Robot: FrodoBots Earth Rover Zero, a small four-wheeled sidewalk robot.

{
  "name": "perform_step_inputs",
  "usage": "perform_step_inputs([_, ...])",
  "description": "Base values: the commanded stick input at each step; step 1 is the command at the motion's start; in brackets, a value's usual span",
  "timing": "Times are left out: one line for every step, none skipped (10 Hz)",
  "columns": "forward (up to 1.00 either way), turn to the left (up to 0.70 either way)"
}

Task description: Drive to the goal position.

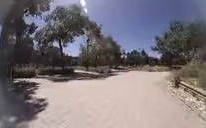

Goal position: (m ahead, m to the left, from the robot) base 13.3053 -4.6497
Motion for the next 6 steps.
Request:
perform_step_inputs([1.00,0.00])
perform_step_inputs([1.00,0.00])
perform_step_inputs([1.00,0.00])
perform_step_inputs([1.00,0.00])
perform_step_inputs([1.00,-0.17])
perform_step_inputs([1.00,-0.38])
